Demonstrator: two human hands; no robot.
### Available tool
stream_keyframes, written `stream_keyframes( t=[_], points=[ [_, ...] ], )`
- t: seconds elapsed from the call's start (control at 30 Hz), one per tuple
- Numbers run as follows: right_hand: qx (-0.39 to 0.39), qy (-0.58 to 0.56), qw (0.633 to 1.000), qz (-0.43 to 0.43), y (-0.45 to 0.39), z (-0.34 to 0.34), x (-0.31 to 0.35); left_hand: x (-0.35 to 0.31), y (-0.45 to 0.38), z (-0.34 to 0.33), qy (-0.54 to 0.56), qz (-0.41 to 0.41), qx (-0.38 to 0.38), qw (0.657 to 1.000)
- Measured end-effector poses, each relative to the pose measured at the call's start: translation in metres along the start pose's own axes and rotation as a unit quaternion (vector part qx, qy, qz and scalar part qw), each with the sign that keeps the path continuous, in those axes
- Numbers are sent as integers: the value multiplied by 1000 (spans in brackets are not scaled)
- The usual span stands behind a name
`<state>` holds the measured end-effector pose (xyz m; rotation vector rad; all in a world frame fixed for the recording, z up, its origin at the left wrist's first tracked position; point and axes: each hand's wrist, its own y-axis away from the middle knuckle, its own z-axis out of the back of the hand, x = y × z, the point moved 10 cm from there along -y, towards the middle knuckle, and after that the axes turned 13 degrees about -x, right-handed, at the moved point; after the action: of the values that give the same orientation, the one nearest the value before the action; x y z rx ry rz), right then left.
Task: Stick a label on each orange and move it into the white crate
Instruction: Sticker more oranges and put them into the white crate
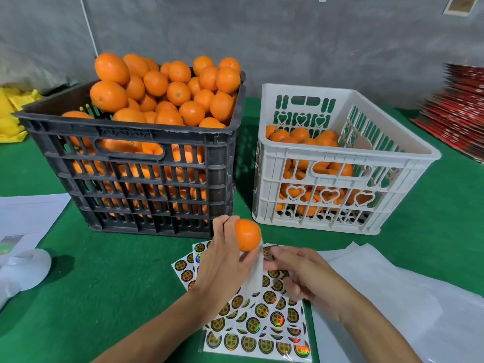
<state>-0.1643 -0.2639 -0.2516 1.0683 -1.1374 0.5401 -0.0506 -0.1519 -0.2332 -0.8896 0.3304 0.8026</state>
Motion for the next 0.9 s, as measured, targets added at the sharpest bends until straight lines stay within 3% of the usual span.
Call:
stream_keyframes(
  t=[0.07,0.17,0.27,0.37,0.47,0.6,0.77,0.9],
  points=[
    [13,0,1000,-8,3,-8,-3,1,0,0,3,1,-2,1000],
    [-31,44,998,18,2,0,2,1,0,1,7,-4,-9,1000],
    [-4,39,999,31,4,-1,7,1,0,1,22,-6,-11,1000],
    [-4,54,998,43,5,-3,8,6,0,5,74,17,-24,997],
    [-2,-3,999,32,5,-8,5,10,0,11,158,53,-40,985],
    [-50,3,998,42,0,4,8,10,0,16,203,62,-52,976],
    [66,60,989,119,16,1,29,12,1,13,215,60,-47,973],
    [71,118,981,140,13,3,23,13,2,13,228,62,-47,971]
  ],
)
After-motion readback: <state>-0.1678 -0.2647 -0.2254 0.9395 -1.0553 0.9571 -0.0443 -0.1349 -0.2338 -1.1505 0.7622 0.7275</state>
